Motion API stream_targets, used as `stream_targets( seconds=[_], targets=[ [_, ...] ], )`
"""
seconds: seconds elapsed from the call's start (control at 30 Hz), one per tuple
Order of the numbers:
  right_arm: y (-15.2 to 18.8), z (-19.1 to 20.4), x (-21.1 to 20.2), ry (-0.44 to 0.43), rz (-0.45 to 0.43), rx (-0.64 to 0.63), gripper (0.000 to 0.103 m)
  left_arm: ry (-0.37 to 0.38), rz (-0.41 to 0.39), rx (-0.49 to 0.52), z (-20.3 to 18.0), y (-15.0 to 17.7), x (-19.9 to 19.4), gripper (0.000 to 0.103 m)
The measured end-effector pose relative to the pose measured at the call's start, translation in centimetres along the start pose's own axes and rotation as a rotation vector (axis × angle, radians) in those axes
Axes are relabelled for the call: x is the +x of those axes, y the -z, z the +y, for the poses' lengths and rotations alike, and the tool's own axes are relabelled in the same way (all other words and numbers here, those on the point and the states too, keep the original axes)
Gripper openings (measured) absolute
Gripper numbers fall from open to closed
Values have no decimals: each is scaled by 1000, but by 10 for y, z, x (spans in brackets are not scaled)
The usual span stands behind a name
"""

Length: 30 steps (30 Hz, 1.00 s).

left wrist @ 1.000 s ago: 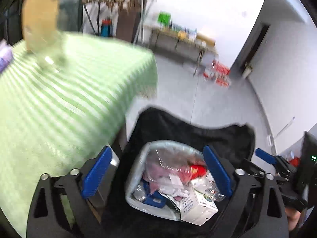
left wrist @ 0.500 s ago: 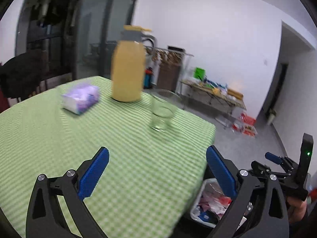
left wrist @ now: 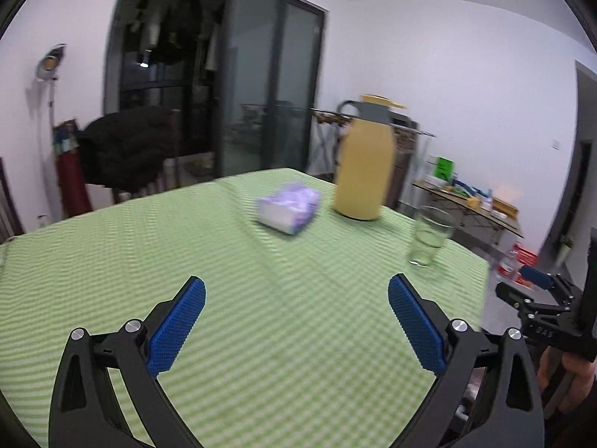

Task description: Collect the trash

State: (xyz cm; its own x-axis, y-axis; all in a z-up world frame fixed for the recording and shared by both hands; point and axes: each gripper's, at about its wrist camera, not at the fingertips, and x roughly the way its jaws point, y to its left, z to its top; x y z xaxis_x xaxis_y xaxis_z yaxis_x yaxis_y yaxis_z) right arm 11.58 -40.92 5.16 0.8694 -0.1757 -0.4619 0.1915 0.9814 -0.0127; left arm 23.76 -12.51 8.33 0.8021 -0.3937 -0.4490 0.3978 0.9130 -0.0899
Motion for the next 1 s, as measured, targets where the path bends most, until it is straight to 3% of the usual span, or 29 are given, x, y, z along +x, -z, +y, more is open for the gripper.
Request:
stream_targets(
  seconds=[0.4, 0.63, 1.0],
  targets=[
    [-12, 108, 27, -169, -70, -26, 82, -253, -66, -69, 126, 18, -41, 95],
    [-6, 148, 37, -231, -148, -3, 85, -363, -109, -70, 165, 47, -53, 95],
    [18, 172, 54, -177, -133, 10, 87, -351, -75, -129, 195, 79, -47, 95]
  ],
)
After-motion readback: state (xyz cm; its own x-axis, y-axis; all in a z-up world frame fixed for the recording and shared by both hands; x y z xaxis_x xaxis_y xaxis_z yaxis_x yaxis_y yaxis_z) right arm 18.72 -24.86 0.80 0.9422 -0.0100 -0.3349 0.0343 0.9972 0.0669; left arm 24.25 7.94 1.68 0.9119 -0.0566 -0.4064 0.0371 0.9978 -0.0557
